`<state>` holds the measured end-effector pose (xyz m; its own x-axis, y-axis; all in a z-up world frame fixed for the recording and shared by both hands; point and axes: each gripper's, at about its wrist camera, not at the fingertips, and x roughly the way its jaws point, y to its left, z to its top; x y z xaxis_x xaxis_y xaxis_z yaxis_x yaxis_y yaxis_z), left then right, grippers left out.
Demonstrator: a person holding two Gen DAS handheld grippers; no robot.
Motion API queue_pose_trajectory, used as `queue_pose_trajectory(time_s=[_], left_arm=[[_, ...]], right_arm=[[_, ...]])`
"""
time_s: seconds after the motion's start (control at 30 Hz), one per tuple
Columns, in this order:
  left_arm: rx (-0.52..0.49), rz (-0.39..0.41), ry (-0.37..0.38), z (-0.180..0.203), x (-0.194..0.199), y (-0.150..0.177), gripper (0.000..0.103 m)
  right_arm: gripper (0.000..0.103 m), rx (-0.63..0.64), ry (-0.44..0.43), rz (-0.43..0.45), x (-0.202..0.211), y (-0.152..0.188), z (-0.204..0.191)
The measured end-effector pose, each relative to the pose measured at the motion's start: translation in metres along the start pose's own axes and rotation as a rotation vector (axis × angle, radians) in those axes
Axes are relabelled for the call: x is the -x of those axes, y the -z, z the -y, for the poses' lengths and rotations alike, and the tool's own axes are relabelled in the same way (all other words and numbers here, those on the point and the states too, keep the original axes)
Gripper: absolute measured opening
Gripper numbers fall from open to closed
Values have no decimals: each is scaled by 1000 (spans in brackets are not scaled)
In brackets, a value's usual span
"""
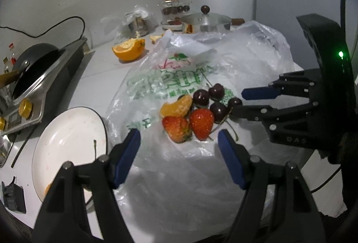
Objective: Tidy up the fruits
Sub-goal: 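Grasp a red strawberry with the left tool while the right tool grasps another cherry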
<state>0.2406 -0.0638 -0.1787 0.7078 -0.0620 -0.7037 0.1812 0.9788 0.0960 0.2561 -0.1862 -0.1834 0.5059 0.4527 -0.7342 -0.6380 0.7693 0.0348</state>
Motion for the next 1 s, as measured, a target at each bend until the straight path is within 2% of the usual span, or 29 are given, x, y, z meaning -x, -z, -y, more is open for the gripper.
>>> queue_pose_trajectory(time_s=[0.17,0.23,0.27,0.3,0.43,0.5,0.6,0.67,0.93,1.0], left_arm=[[-35,-14,-19,1,-9,1,72],[-58,-18,-25,2,-13,0,68],[-78,-23,-25,4,-16,0,62],[-91,-29,-25,4,-18,0,60],[-162,-43,-36,9,-28,-1,57],[-179,-53,-36,8,-31,0,57],[-192,-74,-23,5,-37,1,57],[-202,-85,-11,1,-41,2,51],[-284,-99,27,-2,-53,0,50],[-302,-98,36,-3,-56,-3,50]], right_arm=[[38,10,-17,-25,-8,1,0],[38,21,-31,-30,-9,1,-1],[35,26,-29,-29,-9,1,-2],[30,29,-28,-31,-9,1,-2],[30,19,-34,-24,-8,1,1],[24,11,-27,-18,-6,1,4],[22,-10,-25,-4,-3,1,9],[20,-15,-20,1,-1,1,11],[21,-38,-22,-9,-4,-1,11],[28,-38,-26,-19,-7,-2,11]])
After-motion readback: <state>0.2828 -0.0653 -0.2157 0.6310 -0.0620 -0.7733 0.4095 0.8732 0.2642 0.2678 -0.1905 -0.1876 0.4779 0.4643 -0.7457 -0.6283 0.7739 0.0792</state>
